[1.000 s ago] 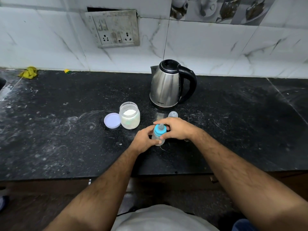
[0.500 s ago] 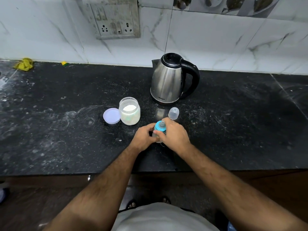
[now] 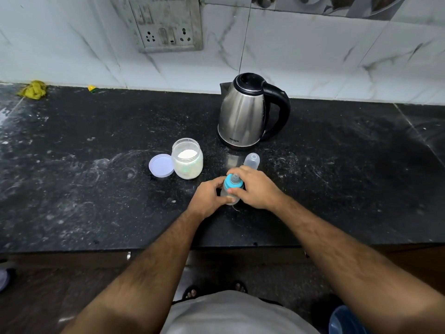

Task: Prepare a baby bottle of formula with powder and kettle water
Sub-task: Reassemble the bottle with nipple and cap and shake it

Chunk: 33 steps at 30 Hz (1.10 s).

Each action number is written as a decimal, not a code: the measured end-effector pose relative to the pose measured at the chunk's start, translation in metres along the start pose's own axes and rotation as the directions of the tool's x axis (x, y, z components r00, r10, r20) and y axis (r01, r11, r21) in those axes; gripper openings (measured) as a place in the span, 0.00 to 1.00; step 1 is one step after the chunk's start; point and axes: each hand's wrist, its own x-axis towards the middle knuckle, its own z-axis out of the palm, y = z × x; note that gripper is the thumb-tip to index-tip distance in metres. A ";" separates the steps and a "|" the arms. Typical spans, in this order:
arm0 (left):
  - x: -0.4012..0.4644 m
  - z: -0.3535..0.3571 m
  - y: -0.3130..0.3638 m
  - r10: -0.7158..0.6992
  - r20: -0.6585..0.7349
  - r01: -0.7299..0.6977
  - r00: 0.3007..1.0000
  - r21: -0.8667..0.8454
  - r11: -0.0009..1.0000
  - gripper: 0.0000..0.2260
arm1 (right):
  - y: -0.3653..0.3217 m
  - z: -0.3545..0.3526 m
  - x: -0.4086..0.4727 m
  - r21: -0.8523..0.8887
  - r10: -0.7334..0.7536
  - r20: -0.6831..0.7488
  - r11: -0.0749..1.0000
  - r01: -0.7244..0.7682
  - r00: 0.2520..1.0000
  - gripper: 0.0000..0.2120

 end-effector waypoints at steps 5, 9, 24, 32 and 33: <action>-0.003 0.001 0.002 0.024 -0.037 -0.021 0.999 0.073 0.997 0.22 | -0.019 0.027 -0.008 0.034 0.187 -0.212 0.982 -0.184 0.959 0.20; -0.006 0.003 -0.001 0.021 -0.051 -0.016 0.998 0.094 0.995 0.20 | -0.029 0.041 -0.009 0.093 0.296 -0.316 0.955 -0.281 0.901 0.17; -0.009 0.002 0.008 -0.041 -0.044 0.040 0.998 -0.045 0.998 0.27 | -0.017 0.012 -0.011 0.166 0.288 -0.122 0.949 -0.266 0.950 0.30; -0.016 -0.008 0.001 -0.140 -0.073 0.134 0.987 -0.078 0.988 0.40 | 0.049 0.002 -0.005 0.409 0.400 -0.021 0.840 -0.357 0.916 0.27; -0.017 -0.009 0.001 -0.143 -0.074 0.137 0.987 -0.073 0.988 0.39 | 0.055 0.003 -0.001 0.408 0.452 -0.053 0.824 -0.394 0.890 0.25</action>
